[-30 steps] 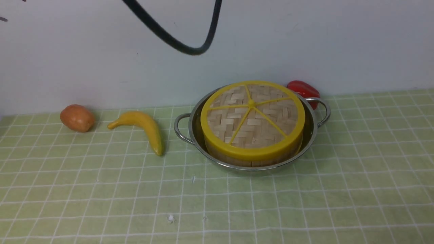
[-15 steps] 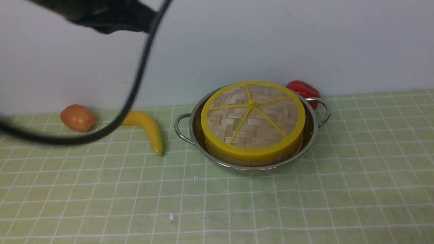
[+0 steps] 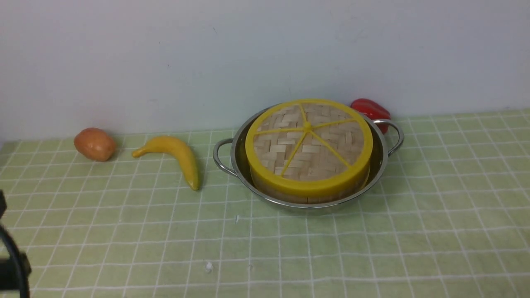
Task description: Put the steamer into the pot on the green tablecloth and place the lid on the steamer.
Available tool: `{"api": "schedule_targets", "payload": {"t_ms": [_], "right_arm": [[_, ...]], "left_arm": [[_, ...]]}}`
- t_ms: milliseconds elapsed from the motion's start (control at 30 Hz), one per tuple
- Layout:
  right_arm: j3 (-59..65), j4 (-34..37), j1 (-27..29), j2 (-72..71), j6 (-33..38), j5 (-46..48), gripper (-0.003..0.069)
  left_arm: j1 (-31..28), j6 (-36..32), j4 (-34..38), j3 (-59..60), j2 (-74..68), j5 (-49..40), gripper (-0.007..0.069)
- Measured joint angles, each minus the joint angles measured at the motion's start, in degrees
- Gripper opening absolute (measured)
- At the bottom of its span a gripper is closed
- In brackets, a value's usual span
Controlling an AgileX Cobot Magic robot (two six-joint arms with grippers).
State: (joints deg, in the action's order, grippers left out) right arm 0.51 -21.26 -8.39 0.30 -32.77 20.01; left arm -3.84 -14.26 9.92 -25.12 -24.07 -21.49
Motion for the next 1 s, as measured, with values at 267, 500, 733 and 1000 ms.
{"api": "schedule_targets", "payload": {"t_ms": [267, 500, 733, 1000], "right_arm": [[0.0, 0.0, 0.0, 0.0, 0.0, 0.0, 0.024], [0.0, 0.0, 0.0, 0.0, 0.0, 0.0, 0.024], [0.0, 0.0, 0.0, 0.0, 0.0, -0.03, 0.024], [0.0, 0.12, 0.0, 0.0, 0.0, -0.03, 0.024]], "left_arm": [[-2.3, -0.07, 0.25, 20.17, 19.05, 4.19, 0.0037], [-2.3, -0.07, 0.79, 25.46, 23.94, 4.23, 0.0043], [-2.3, -0.32, 1.15, 25.53, 24.0, 2.4, 0.0054], [-2.3, -0.39, 1.22, 25.53, 24.0, 2.35, 0.0064]]}}
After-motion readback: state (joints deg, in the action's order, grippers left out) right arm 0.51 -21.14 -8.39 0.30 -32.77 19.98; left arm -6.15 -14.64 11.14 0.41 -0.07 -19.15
